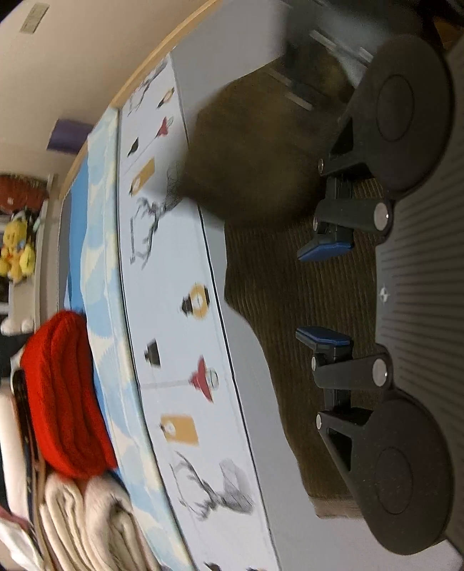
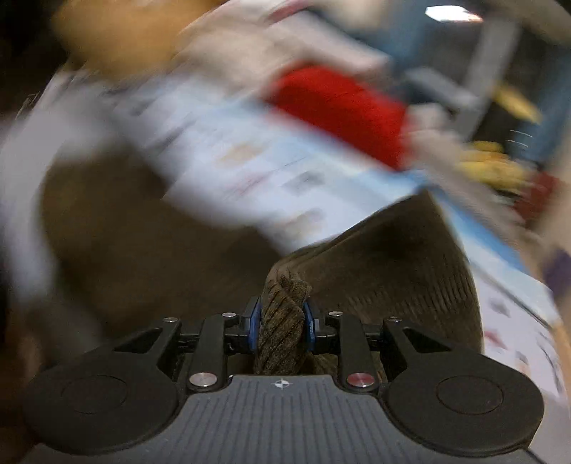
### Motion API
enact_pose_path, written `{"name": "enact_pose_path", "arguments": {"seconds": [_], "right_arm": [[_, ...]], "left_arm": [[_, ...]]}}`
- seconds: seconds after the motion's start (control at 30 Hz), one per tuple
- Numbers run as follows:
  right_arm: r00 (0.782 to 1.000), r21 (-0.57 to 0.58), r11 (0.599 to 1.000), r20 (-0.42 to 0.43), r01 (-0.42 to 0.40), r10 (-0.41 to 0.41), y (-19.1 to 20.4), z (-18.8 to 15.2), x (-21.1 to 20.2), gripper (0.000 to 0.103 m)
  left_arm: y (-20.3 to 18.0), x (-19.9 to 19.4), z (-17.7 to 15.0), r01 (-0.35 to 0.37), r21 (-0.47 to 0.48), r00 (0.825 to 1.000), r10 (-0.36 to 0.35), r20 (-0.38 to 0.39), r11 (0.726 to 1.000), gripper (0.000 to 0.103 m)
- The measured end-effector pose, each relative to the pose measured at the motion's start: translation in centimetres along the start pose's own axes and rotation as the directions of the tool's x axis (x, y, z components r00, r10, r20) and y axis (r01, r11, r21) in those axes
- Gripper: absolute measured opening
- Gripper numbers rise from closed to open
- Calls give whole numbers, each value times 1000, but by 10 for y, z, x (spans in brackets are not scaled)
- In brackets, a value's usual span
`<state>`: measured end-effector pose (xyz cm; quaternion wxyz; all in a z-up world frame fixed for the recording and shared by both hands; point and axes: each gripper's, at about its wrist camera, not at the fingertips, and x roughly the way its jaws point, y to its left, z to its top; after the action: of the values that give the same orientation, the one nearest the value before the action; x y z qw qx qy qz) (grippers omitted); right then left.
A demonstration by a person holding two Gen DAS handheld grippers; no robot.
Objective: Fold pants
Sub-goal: 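Fold the lifted leg corner over the pants and open the right tool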
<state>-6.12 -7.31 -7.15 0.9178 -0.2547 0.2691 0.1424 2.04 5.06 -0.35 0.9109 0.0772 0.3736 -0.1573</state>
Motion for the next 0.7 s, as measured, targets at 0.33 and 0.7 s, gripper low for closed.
{"name": "enact_pose_path", "arguments": {"seconds": [0.33,0.7], "right_arm": [[982,-171,970,52,-173,184,41,1,-22,38],[957,57,969,-149,-242,248,14,-10,24,53]], "left_arm": [[35,-8,-4,-32,-66,999,31,-9,997,45],[32,-4,-5,-35,-58,999,34,-20,998,45]]}}
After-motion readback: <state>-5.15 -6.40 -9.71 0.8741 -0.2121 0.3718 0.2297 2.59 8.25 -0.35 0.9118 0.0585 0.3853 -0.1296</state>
